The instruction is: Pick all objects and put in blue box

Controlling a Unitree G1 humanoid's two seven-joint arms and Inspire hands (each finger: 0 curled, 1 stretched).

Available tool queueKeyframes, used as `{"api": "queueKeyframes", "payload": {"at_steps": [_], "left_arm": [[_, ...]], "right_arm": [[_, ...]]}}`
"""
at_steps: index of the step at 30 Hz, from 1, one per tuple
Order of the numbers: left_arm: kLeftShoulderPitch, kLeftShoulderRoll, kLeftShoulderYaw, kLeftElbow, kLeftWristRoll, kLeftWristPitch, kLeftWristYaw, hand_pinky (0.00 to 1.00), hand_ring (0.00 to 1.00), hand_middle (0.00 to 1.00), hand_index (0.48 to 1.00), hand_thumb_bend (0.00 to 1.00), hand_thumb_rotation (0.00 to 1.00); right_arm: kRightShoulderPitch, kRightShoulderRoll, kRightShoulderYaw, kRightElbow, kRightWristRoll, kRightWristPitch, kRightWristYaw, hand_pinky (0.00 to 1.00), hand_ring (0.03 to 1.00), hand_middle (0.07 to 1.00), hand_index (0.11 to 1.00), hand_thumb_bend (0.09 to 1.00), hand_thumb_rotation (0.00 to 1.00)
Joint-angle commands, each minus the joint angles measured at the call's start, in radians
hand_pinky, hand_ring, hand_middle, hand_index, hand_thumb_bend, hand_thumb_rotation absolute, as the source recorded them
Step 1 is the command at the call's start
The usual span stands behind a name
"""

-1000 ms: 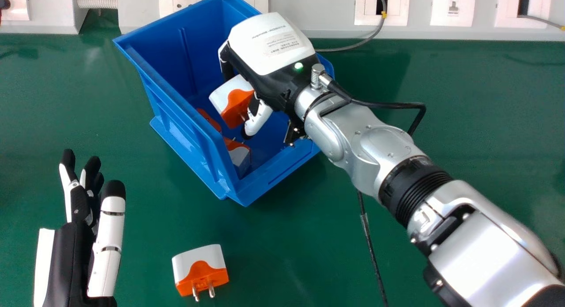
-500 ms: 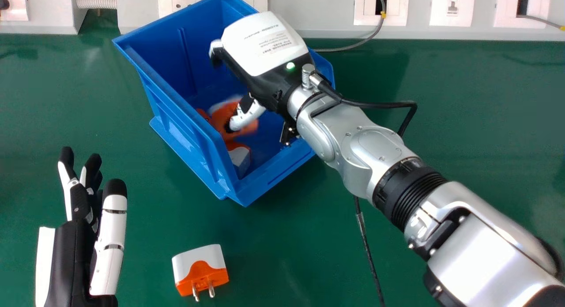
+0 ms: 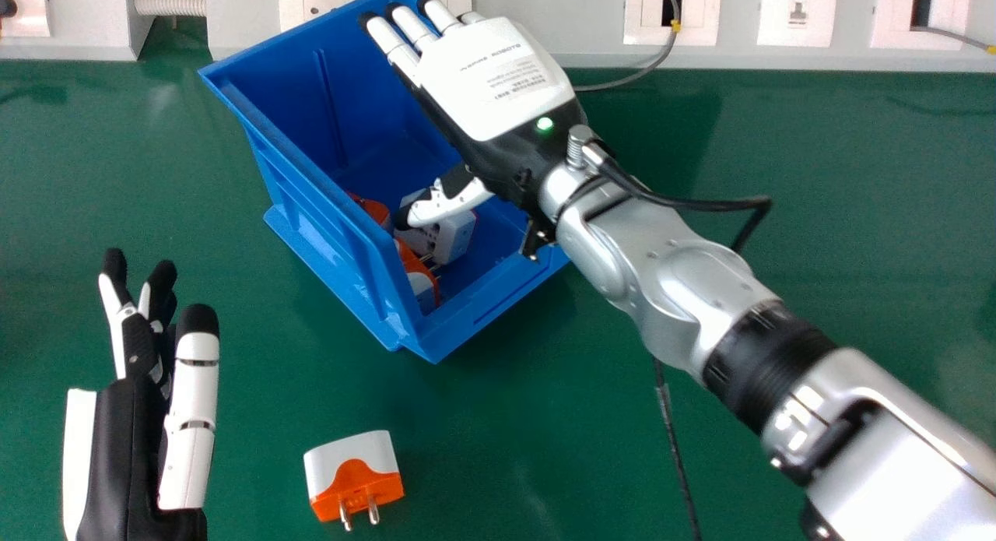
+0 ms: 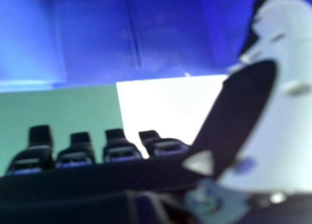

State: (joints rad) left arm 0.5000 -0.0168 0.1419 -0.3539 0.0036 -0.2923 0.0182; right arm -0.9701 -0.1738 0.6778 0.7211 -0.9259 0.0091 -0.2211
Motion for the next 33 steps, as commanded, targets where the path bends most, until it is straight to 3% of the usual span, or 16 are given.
{"api": "queueKeyframes", "payload": {"at_steps": [1, 3, 4, 7, 11, 13, 16, 19, 21, 25, 27, 30, 33], "left_arm": [[0.0, 0.008, 0.006, -0.003, -0.007, -0.013, -0.004, 1.0, 1.0, 0.99, 0.984, 0.3, 0.88], [0.003, 0.008, 0.008, -0.008, -0.008, -0.01, -0.004, 1.0, 1.0, 0.99, 0.984, 0.28, 0.88], [0.004, 0.009, 0.01, -0.008, -0.002, -0.012, 0.0, 1.0, 1.0, 0.99, 0.985, 0.28, 0.88], [0.004, 0.006, 0.013, -0.006, 0.005, -0.015, 0.01, 1.0, 1.0, 0.99, 0.978, 0.24, 0.88], [0.002, 0.003, 0.018, -0.009, -0.002, -0.003, 0.017, 1.0, 1.0, 0.98, 0.973, 0.25, 0.86], [0.004, 0.004, 0.02, -0.011, 0.013, -0.006, 0.023, 1.0, 0.99, 0.98, 0.971, 0.24, 0.85], [0.007, 0.005, 0.024, -0.014, -0.002, -0.001, 0.018, 1.0, 1.0, 0.99, 0.982, 0.26, 0.86], [0.012, 0.003, 0.031, -0.023, -0.028, 0.012, 0.011, 1.0, 1.0, 0.99, 0.994, 0.22, 0.83], [0.017, 0.004, 0.037, -0.033, -0.038, 0.026, 0.008, 1.0, 1.0, 1.0, 0.999, 0.23, 0.83], [0.015, 0.014, 0.053, -0.03, -0.028, 0.018, 0.009, 1.0, 1.0, 1.0, 0.999, 0.24, 0.86], [0.013, 0.013, 0.059, -0.026, -0.033, 0.016, 0.008, 1.0, 1.0, 0.99, 0.987, 0.22, 0.86], [0.012, 0.012, 0.065, -0.025, -0.036, 0.02, 0.007, 1.0, 1.0, 0.99, 0.981, 0.25, 0.86], [0.012, 0.011, 0.065, -0.026, -0.035, 0.018, 0.003, 1.0, 1.0, 1.0, 0.981, 0.27, 0.86]], "right_arm": [[0.037, -0.049, -0.033, -0.122, -0.007, -0.001, 0.002, 0.9, 1.0, 1.0, 0.997, 0.504, 0.52], [0.109, -0.099, -0.06, -0.239, -0.001, -0.011, -0.001, 0.9, 1.0, 1.0, 0.995, 0.482, 0.52], [0.154, -0.13, -0.078, -0.307, 0.002, -0.018, 0.001, 0.9, 1.0, 1.0, 0.995, 0.475, 0.52], [0.267, -0.199, -0.124, -0.465, 0.0, -0.037, -0.002, 0.94, 1.0, 1.0, 1.0, 0.43, 0.61], [0.444, -0.301, -0.197, -0.673, 0.006, -0.082, 0.006, 0.97, 1.0, 1.0, 1.0, 0.39, 0.69], [0.54, -0.345, -0.235, -0.742, 0.031, -0.131, -0.006, 0.96, 1.0, 1.0, 1.0, 0.382, 0.74], [0.693, -0.409, -0.282, -0.797, 0.057, -0.242, -0.065, 0.93, 0.993, 1.0, 1.0, 0.392, 0.81], [0.819, -0.462, -0.315, -0.836, 0.062, -0.348, -0.108, 0.93, 0.994, 1.0, 1.0, 0.385, 0.82], [0.885, -0.482, -0.333, -0.848, 0.065, -0.416, -0.135, 0.94, 0.999, 1.0, 0.992, 0.376, 0.79], [0.957, -0.506, -0.346, -0.807, 0.035, -0.558, -0.228, 0.9, 0.991, 0.998, 0.97, 0.375, 0.68], [0.968, -0.517, -0.344, -0.779, 0.018, -0.615, -0.251, 0.92, 0.994, 1.0, 0.983, 0.37, 0.68], [0.968, -0.537, -0.341, -0.773, 0.0, -0.67, -0.222, 0.97, 1.0, 1.0, 0.997, 0.366, 0.64], [0.945, -0.54, -0.326, -0.766, -0.017, -0.722, -0.205, 0.94, 1.0, 1.0, 0.991, 0.361, 0.58]]}}
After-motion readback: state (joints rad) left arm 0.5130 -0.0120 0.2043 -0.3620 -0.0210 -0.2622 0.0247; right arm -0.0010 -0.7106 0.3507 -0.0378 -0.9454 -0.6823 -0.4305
